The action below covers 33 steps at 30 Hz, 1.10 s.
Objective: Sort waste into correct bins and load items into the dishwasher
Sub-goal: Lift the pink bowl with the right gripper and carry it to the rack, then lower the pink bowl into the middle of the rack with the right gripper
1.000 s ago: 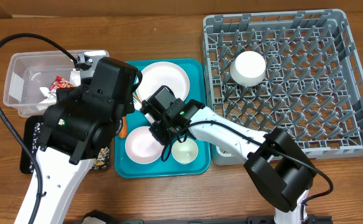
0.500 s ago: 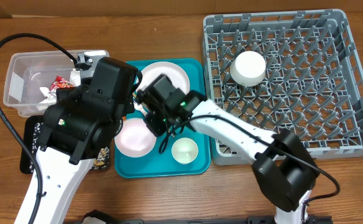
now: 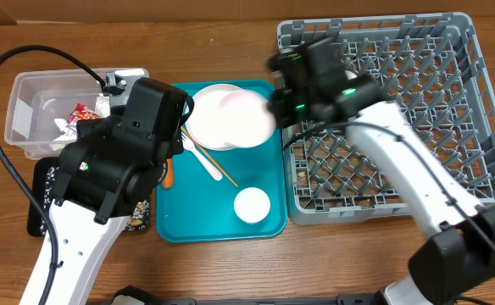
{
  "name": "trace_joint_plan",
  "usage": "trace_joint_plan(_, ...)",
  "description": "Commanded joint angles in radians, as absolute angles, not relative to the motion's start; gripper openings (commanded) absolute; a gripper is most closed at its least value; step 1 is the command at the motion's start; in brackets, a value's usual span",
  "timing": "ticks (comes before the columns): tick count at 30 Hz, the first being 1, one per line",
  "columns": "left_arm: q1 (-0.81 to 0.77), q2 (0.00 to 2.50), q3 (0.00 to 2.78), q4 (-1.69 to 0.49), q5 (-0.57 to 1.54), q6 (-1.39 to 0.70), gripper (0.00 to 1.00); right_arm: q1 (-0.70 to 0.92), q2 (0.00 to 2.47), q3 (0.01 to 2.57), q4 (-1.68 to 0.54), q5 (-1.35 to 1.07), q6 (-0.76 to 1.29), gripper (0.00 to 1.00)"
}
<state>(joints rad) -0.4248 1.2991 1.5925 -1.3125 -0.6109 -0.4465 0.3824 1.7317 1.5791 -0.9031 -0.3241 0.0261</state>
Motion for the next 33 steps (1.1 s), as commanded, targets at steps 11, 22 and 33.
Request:
trace_joint_plan(11,-0.426,1.306,1.605,-1.309,-0.628,-0.46,1.0,0.102,1.546,1.601,-1.211,0.259,0.251,0.04)
trace_joint_plan(22,-0.426,1.306,1.605,-1.309,-0.628,-0.46,1.0,0.108,1.529,1.596,-1.668,0.725,0.74,0.04)
trace_joint_plan(33,-0.426,1.306,1.605,-1.309,-0.628,-0.46,0.99,0.11,1.543,1.59,-1.656,0.748,0.703,0.04)
